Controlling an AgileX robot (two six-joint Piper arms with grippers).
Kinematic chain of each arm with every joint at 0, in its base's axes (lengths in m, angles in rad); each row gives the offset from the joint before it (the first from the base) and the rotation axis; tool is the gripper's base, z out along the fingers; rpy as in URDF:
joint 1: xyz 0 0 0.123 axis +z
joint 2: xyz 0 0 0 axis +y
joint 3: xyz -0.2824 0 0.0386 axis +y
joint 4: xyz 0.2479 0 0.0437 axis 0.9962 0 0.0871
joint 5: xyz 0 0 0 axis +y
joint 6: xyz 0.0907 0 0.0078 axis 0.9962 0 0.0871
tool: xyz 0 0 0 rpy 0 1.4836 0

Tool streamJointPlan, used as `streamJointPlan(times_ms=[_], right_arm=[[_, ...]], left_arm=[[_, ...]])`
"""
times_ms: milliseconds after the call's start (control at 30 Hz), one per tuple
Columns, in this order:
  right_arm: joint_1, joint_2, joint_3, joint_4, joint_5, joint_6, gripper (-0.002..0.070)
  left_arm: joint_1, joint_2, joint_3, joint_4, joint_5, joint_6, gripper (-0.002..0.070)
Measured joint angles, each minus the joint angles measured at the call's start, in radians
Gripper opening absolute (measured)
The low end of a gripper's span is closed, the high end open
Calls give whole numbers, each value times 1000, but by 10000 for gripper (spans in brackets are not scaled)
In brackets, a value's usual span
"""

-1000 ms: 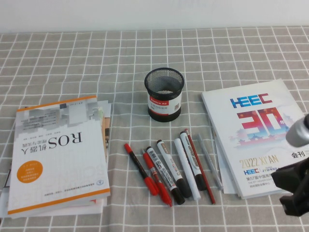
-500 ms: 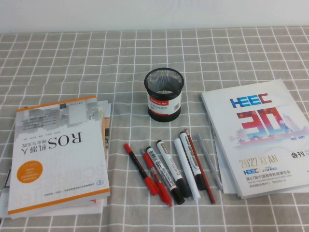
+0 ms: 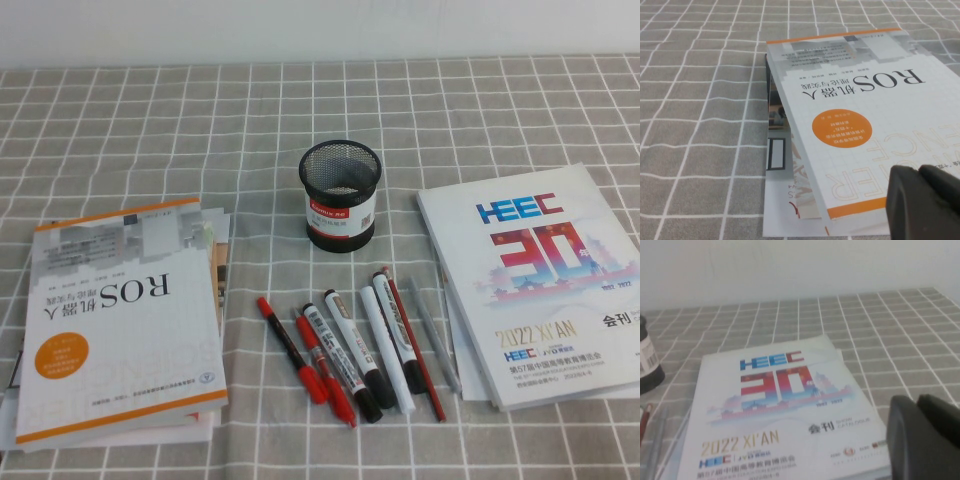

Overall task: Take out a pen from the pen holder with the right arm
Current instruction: 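Take a marker out of the pen holder and lay it on the table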

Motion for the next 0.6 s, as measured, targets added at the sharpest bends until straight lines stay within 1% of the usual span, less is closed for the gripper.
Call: streamJointPlan(times_ms=[300,600], right_arm=[[0,-26,0,-4,211,0,-13],[0,-26,0,-6,235,0,-12]], left_arm=[[0,0,0,0,0,0,-3],[0,0,0,0,0,0,-3]])
